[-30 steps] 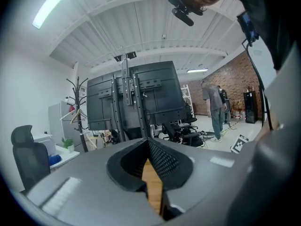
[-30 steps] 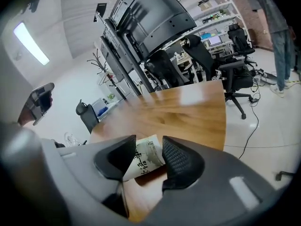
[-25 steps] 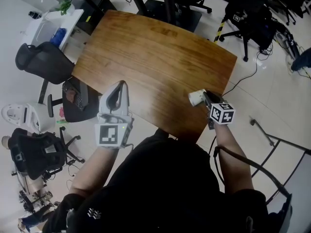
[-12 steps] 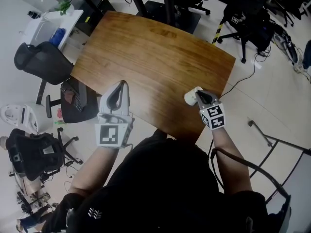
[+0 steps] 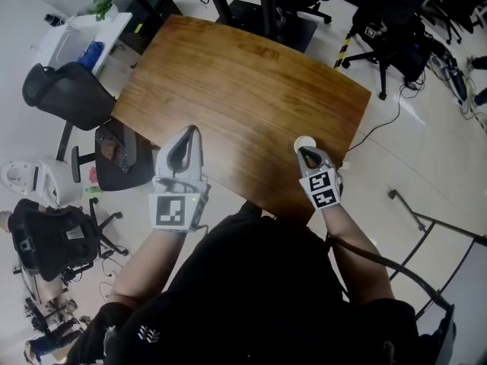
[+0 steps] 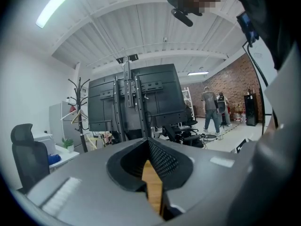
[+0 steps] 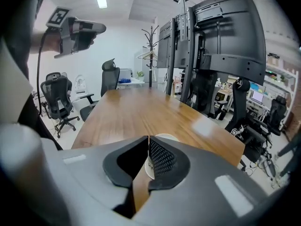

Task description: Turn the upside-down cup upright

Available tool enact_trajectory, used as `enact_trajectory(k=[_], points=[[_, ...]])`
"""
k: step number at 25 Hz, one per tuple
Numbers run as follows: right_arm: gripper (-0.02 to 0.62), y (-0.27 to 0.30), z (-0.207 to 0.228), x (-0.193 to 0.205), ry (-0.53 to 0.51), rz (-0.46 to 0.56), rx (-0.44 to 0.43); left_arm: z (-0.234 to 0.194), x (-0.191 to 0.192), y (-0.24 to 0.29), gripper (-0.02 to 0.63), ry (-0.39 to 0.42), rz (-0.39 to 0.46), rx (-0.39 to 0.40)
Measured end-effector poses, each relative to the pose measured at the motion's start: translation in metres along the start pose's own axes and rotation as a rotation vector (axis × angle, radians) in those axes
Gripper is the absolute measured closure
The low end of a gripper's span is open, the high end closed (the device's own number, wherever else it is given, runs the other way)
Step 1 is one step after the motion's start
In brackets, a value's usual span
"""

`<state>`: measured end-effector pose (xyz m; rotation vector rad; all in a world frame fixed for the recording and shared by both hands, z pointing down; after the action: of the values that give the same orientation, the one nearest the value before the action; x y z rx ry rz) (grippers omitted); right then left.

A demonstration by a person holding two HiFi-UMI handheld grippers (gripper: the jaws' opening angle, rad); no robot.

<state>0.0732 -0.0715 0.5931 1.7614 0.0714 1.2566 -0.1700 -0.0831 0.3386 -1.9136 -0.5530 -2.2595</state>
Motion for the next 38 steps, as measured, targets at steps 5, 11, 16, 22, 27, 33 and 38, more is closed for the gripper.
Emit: enact_trajectory(k=[5,11,16,22,27,33,38], points=[[0.583,0.006,0.002,0.003,0.015,-0.009,0.026,0.0,0.0,0.001,0.606,0.002,0.003,0.004],[0.563,0.001,0.005,-0.002,0.009,0.029,0.04,0.003,0.001,0.003,0.606,0.002,0.0,0.016],[0.53,-0.016,0.02,-0.014,0.027,0.129,0.1,0.002,0.002,0.004,0.606,-0.002,0.001,0.012],[0.503,-0.019,0.049,-0.003,0.205,0.147,0.145,0.008,0.002,0.003,0.606,0.0,0.003,0.023],[0.506,-0.014,0.065,0.01,0.447,0.159,0.102,0.002,0.001,0.001,0.606,-0.005,0.001,0.012],[0.517,-0.003,0.064,0.023,0.565,0.133,0.044,-0.001,0.002,-0.001,0.606,0.003,0.0,0.003],[0.529,0.002,0.065,0.026,0.625,0.141,0.013,-0.002,0.002,-0.001,0.606,-0.001,0.001,-0.002]])
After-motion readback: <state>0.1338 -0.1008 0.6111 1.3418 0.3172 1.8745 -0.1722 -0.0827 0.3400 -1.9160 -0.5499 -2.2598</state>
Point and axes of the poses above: the fingertips, and each gripper's own axes: y forward along the fingers, z to its right, x out of its underside, the point moved 3 cm from there along -y, backward along the fingers, and after that the axes turned 5 degrees about -z, right-handed, at the moved point
